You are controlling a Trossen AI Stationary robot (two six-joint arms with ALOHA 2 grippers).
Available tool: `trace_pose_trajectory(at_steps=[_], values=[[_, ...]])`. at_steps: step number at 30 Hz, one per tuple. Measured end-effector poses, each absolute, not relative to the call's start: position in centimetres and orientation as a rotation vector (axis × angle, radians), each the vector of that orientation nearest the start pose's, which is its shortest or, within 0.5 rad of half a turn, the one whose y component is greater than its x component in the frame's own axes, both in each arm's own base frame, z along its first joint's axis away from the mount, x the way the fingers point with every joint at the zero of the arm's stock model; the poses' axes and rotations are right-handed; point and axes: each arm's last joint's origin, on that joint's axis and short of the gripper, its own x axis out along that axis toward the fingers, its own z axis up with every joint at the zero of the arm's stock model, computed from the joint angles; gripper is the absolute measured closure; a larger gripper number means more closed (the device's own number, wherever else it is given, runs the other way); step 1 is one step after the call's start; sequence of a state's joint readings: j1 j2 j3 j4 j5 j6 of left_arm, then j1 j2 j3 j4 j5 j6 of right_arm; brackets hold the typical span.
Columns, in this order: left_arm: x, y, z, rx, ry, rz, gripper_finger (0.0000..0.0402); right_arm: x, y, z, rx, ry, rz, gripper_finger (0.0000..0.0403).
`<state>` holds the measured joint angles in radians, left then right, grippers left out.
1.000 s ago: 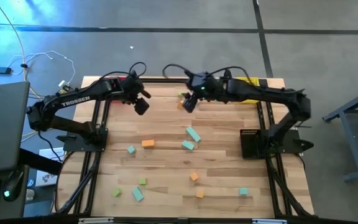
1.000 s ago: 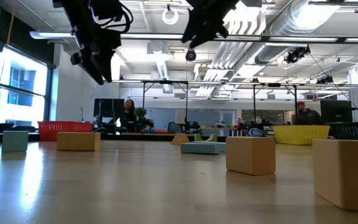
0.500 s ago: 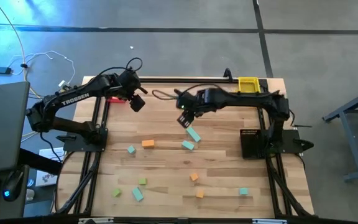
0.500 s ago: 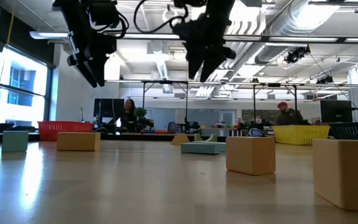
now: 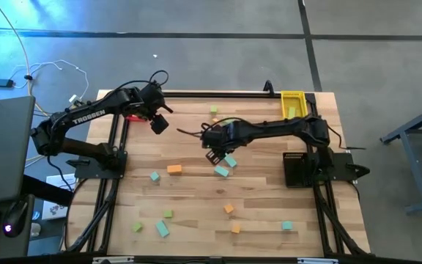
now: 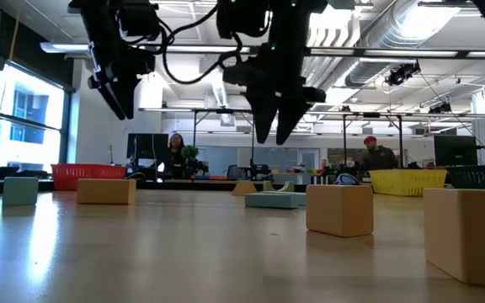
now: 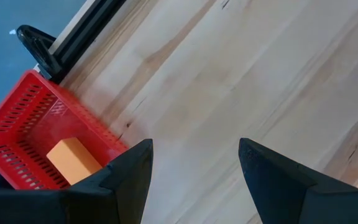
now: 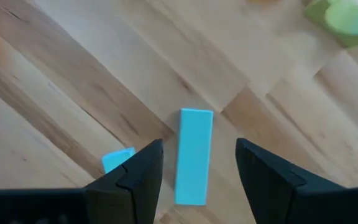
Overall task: Sort & place blocks by color
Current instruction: Put the blue block into the black bin
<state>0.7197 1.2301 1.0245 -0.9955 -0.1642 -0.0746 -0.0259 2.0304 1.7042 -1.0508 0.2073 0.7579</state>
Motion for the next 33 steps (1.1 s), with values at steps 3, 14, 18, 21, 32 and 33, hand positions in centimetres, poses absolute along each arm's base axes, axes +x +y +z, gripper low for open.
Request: trace_pose_trajectory(at_steps=[3, 14, 18, 21, 32, 33], values=[[16.1, 14.8, 27.1, -0.405, 1.161, 0.811, 0.0178, 41.1, -1.2, 21.2, 0.513, 1.244, -0.716, 0.0214], [16.1, 14.7, 27.1, -0.387, 1.181, 0.793, 0.0178, 41.7, -0.8, 17.9, 0.580, 1.306, -0.797, 0.0214], [16.1, 14.7, 27.1, -0.387, 1.181, 0.792, 0.0178, 41.9, -0.7, 17.2, 0.601, 1.325, -0.795, 0.0214], [16.1, 14.7, 27.1, -0.389, 1.180, 0.790, 0.0178, 42.0, -0.7, 16.7, 0.606, 1.337, -0.794, 0.0214], [16.1, 14.6, 27.1, -0.395, 1.176, 0.775, 0.0178, 42.2, -0.7, 14.4, 0.631, 1.382, -0.874, 0.0214], [16.1, 14.6, 27.1, -0.395, 1.176, 0.775, 0.0178, 42.2, -0.7, 14.3, 0.633, 1.383, -0.873, 0.0214]])
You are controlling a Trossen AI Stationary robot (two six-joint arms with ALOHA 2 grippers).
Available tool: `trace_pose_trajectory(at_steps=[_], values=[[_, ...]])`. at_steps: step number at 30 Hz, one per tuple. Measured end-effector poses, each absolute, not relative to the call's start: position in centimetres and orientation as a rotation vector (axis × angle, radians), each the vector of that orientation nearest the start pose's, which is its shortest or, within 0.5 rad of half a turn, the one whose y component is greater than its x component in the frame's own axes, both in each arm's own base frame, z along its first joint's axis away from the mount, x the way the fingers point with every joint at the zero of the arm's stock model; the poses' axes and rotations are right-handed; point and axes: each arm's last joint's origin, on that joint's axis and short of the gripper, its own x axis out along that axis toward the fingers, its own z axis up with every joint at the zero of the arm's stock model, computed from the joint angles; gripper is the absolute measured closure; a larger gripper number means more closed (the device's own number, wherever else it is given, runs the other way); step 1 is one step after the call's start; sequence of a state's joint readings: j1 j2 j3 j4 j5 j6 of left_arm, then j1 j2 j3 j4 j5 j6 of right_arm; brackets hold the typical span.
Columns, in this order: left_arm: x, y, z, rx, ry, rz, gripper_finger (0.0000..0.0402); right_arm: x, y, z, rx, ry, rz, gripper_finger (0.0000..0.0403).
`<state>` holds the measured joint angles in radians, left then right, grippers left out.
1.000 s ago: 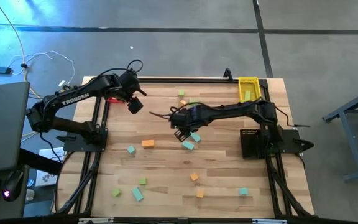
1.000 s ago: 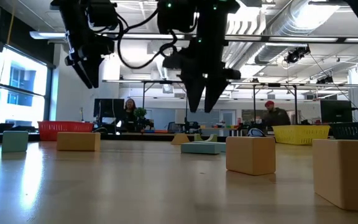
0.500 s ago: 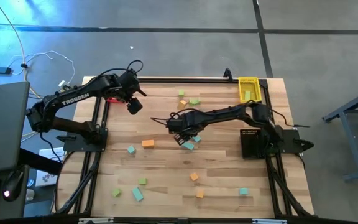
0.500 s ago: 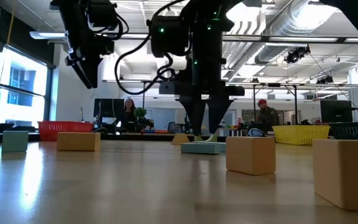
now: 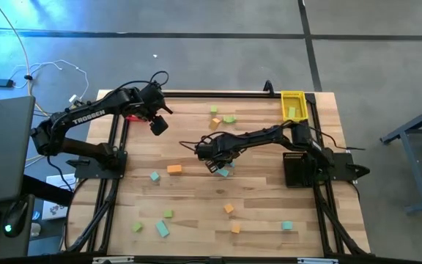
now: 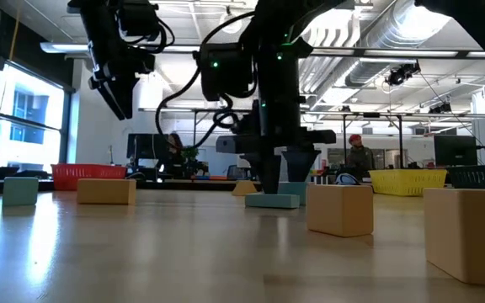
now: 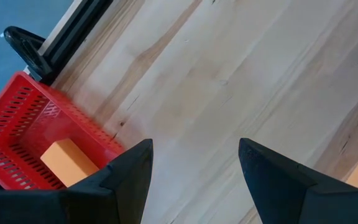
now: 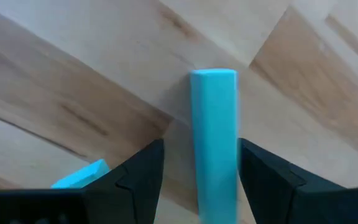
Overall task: Sort & place blocks by color
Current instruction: Put the blue block into the black bin
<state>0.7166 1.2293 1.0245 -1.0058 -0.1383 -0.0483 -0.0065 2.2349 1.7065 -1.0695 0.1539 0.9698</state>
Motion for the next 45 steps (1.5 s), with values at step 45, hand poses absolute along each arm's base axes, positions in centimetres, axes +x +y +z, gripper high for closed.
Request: trace_pose_trajectory(at_steps=[45], values=[[16.4, 14.6, 27.2, -0.384, 1.153, 0.716, 0.0178, 33.8, 2.7, 25.6, 0.655, 1.225, -1.337, 0.0370]])
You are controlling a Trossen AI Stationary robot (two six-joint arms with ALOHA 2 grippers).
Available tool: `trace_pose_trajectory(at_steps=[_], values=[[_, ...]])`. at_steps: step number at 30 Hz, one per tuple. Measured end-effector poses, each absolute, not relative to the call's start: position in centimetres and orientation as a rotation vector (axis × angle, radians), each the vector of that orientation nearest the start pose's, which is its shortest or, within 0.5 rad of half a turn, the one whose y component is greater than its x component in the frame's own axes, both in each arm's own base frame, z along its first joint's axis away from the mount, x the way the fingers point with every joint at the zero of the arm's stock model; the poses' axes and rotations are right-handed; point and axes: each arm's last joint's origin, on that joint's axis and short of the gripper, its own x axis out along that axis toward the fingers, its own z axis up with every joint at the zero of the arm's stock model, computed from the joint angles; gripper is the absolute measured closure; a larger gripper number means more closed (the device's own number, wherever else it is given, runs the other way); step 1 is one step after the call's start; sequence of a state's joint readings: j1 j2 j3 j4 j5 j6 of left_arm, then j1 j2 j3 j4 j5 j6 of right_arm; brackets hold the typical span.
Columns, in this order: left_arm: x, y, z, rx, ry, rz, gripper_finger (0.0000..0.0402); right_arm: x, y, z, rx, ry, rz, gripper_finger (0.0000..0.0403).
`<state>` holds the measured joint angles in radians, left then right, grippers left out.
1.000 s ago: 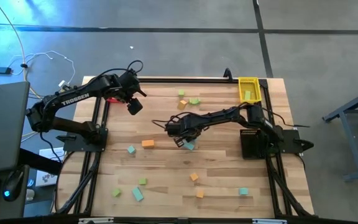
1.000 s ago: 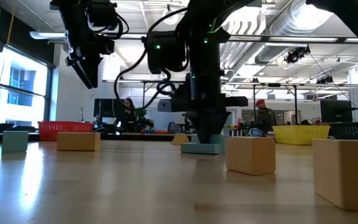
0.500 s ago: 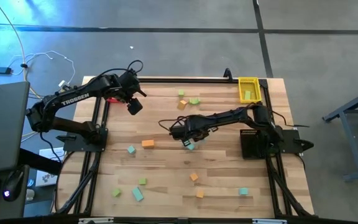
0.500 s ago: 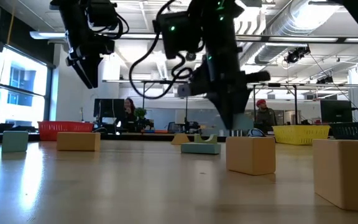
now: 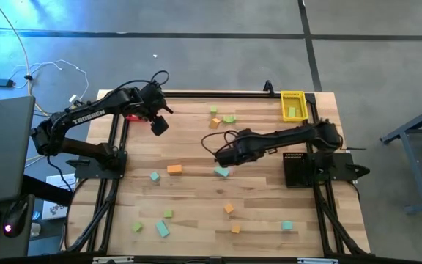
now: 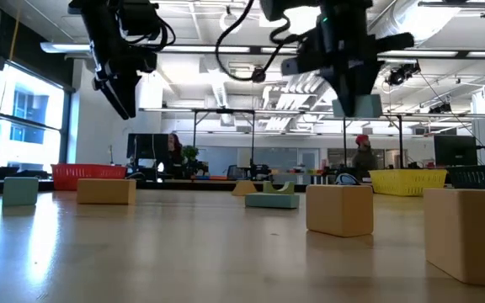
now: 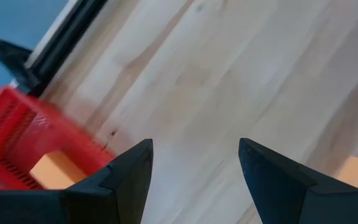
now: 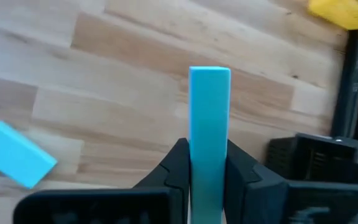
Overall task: Sort & place blocks by color
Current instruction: Put the blue block into the black bin
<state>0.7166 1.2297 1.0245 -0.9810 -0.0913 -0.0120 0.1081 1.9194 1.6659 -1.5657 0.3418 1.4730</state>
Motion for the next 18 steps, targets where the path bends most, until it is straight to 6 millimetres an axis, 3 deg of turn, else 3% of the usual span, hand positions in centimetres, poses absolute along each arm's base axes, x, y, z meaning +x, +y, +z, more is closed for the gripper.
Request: trace_pose_trajectory(at_steps=[8, 18], values=[[16.7, 14.4, 27.2, -0.399, 1.134, 0.571, 0.0178, 29.2, 2.8, 26.4, 0.737, 1.166, -1.424, 0.0370], [17.3, 13.7, 27.2, -0.332, 1.148, 0.486, 0.0178, 22.0, 4.9, 27.3, 0.975, 1.039, -1.508, 0.0367]])
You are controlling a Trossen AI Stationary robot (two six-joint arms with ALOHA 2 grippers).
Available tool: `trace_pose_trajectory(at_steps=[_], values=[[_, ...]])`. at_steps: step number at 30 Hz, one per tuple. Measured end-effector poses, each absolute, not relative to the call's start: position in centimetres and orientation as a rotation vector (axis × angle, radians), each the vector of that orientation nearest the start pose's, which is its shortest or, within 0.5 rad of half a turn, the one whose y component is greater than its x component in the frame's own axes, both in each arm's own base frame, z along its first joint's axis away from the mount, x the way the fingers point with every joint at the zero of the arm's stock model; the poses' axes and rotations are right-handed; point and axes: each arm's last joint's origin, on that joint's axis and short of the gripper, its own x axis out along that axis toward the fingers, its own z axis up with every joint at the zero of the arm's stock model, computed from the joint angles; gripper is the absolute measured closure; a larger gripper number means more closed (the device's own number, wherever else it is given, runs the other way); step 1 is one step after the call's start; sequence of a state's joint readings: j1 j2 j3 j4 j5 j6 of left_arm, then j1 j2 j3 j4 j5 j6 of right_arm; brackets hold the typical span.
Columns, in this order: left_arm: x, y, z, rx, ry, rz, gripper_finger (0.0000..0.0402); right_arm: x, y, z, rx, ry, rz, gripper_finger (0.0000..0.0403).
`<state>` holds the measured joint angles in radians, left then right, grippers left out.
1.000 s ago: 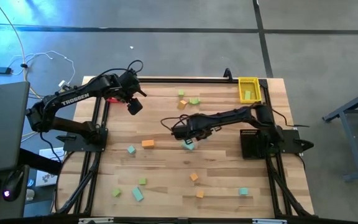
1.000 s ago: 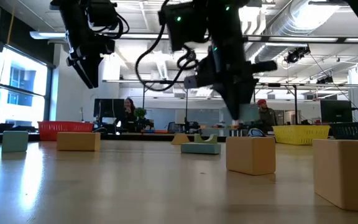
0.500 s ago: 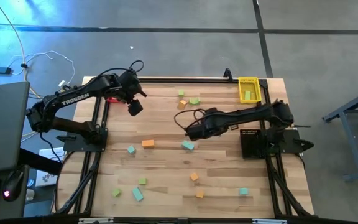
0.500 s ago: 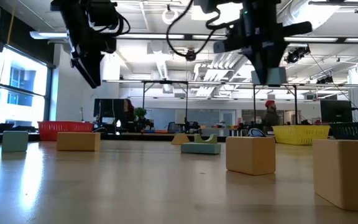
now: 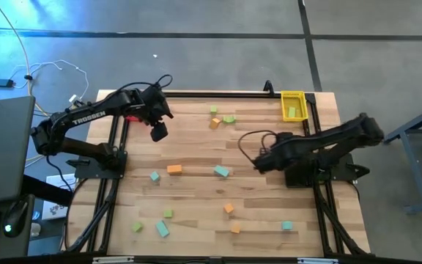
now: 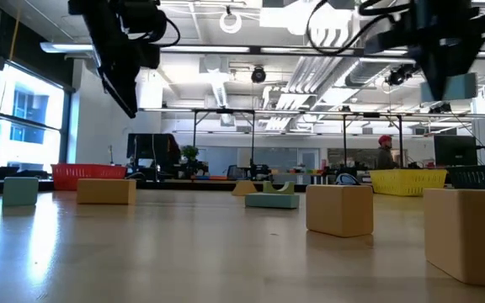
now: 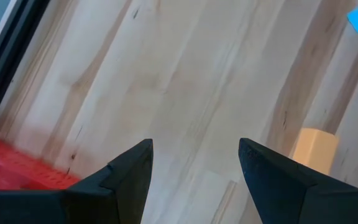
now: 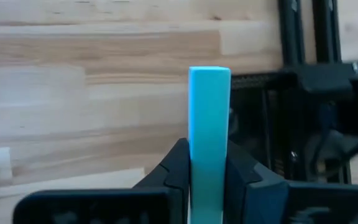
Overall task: Sort & place blocks by color
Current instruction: Put the blue block into the black bin
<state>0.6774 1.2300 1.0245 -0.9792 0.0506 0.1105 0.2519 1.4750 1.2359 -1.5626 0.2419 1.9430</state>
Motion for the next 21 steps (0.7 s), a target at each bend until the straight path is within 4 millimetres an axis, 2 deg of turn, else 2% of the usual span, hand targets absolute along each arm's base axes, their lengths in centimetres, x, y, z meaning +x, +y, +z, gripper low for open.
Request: trace_pose_trajectory(at_steps=[7, 11, 15, 21], values=[[17.7, 13.1, 27.2, -0.277, 1.159, 0.433, 0.0178, 19.2, 6.3, 25.9, 1.028, 1.056, -1.568, 0.0363], [17.9, 12.9, 27.2, -0.276, 1.156, 0.409, 0.0178, 18.8, 6.9, 24.1, 1.062, 1.140, -1.559, 0.0362], [18.2, 12.5, 27.2, -0.271, 1.148, 0.353, 0.0178, 18.4, 7.1, 22.5, 1.081, 1.129, -1.589, 0.0361], [18.5, 12.0, 27.2, -0.236, 1.152, 0.314, 0.0178, 17.6, 6.8, 21.2, 1.046, 1.155, -1.642, 0.0359]])
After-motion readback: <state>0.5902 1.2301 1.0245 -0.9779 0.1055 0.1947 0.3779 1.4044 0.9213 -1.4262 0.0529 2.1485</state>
